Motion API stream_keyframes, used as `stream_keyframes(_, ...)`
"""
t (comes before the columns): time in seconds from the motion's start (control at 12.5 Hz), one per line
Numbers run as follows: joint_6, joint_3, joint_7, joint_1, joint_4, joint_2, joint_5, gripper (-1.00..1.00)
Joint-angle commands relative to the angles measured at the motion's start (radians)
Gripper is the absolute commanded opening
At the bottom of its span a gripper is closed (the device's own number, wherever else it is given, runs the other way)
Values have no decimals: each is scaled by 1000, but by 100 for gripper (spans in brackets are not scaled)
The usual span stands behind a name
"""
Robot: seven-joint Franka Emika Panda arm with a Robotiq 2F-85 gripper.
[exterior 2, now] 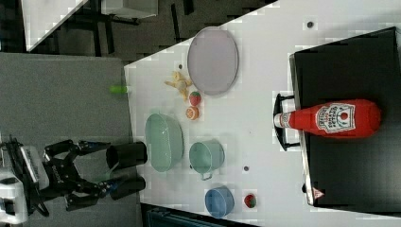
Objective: Pick Ketchup from oven and place it on table.
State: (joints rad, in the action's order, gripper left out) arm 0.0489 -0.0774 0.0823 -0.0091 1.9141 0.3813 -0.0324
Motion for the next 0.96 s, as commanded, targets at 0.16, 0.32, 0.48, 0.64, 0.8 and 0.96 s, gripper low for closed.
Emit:
stream_keyframes(0.16,78,-148,28,-55,32,-85,3,100)
stream_keyframes(0.32,169,-227,28,-63,31,-129,3,100)
stream_keyframes(0.48,265,-301,28,-68,30,-185,3,100)
stream_keyframes(0.64,342,-366,28,-69,27,-255,3,100)
stream_keyframes(0.8,386,-421,28,-71,16,-334,4,100)
stream_keyframes(0.96,410,-469,28,-73,-11,-418,7,100)
